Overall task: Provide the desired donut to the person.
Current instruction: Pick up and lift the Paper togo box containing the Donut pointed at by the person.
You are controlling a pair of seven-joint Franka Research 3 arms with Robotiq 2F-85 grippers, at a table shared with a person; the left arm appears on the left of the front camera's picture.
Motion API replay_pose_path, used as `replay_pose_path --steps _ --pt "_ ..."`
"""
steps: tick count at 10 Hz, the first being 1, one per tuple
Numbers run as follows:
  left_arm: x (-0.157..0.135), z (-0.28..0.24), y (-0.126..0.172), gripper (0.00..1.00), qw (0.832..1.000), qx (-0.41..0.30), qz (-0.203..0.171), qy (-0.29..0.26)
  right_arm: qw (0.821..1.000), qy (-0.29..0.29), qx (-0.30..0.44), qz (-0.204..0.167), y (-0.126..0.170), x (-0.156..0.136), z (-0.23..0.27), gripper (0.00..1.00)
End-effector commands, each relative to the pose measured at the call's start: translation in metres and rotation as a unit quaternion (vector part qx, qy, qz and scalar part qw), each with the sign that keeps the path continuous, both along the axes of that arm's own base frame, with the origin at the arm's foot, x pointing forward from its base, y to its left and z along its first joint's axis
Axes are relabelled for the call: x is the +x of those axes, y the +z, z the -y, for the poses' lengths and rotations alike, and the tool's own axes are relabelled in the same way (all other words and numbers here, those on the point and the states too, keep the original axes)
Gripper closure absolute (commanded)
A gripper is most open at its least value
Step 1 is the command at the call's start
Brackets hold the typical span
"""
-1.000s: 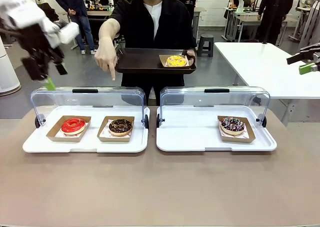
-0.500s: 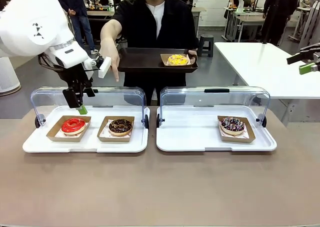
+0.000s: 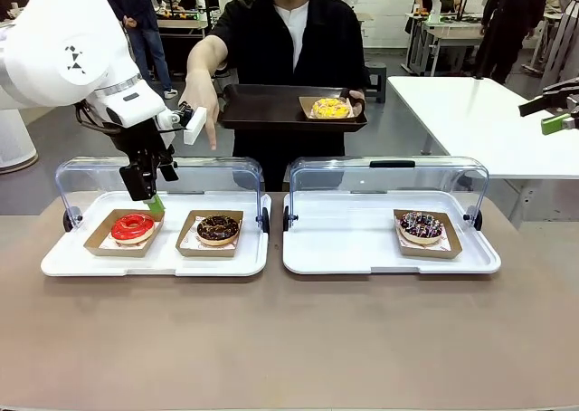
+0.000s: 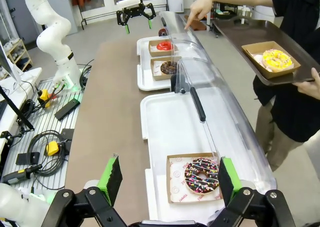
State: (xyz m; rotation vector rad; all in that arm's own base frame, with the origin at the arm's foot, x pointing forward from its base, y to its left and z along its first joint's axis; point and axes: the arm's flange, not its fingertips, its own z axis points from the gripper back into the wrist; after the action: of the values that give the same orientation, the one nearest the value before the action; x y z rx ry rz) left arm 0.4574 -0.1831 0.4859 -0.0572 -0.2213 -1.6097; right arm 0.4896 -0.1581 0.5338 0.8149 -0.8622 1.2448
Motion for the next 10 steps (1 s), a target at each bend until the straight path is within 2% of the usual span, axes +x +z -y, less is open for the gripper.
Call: replay_pose_path --steps 1,6,8,10 --pt "0.001 0.000 0.002 0.00 1.000 0.007 0.006 0.000 1.000 -0.001 0.004 0.002 0.001 0.000 -0.001 0.00" --pt "0.000 0.000 0.000 0.00 1.000 0.000 0.000 0.000 1.000 -0.001 0.004 0.002 0.001 0.000 -0.001 0.00" --pt "-0.003 0.030 -0.024 0.00 0.999 0.038 -0.002 -0.027 1.000 -0.001 0.004 0.002 0.001 0.000 -0.001 0.00" --pt "0.008 0.049 -0.059 0.00 0.995 0.102 -0.002 -0.007 1.000 -0.001 0.004 0.002 0.001 0.000 -0.001 0.00"
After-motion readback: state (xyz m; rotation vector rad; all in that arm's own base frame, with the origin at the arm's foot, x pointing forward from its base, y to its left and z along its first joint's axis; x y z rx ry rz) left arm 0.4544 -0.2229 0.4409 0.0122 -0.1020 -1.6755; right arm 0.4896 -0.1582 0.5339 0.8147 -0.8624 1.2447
